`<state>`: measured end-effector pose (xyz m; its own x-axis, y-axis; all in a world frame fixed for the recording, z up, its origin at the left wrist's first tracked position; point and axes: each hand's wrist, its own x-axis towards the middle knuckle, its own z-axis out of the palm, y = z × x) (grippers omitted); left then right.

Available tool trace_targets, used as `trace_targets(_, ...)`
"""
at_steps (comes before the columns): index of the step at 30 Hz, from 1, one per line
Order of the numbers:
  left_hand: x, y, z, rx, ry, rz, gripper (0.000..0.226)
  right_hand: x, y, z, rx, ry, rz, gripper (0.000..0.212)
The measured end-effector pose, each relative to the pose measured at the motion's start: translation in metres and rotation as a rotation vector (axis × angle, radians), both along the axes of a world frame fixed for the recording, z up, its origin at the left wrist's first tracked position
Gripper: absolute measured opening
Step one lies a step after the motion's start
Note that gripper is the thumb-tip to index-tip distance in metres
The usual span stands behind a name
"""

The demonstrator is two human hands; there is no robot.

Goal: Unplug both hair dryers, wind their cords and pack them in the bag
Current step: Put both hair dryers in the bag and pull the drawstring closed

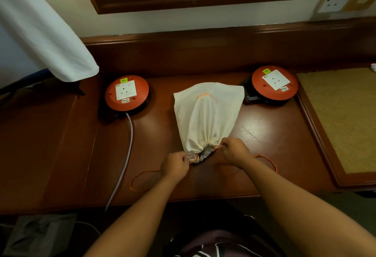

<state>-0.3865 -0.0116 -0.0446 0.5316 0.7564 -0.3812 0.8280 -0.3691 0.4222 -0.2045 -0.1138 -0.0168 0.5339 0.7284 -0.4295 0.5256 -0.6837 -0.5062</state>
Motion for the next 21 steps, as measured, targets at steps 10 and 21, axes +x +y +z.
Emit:
trace_targets(10,-0.002,0.029,0.013,0.183,-0.071,0.014,0.035,0.020,-0.017,0.002,-0.065,-0.021,-0.061,0.033)
trace_targets(21,-0.012,-0.002,0.008,0.392,-0.078,-0.075,0.031,0.020,-0.029,-0.001,0.026,0.337,-0.197,0.022)
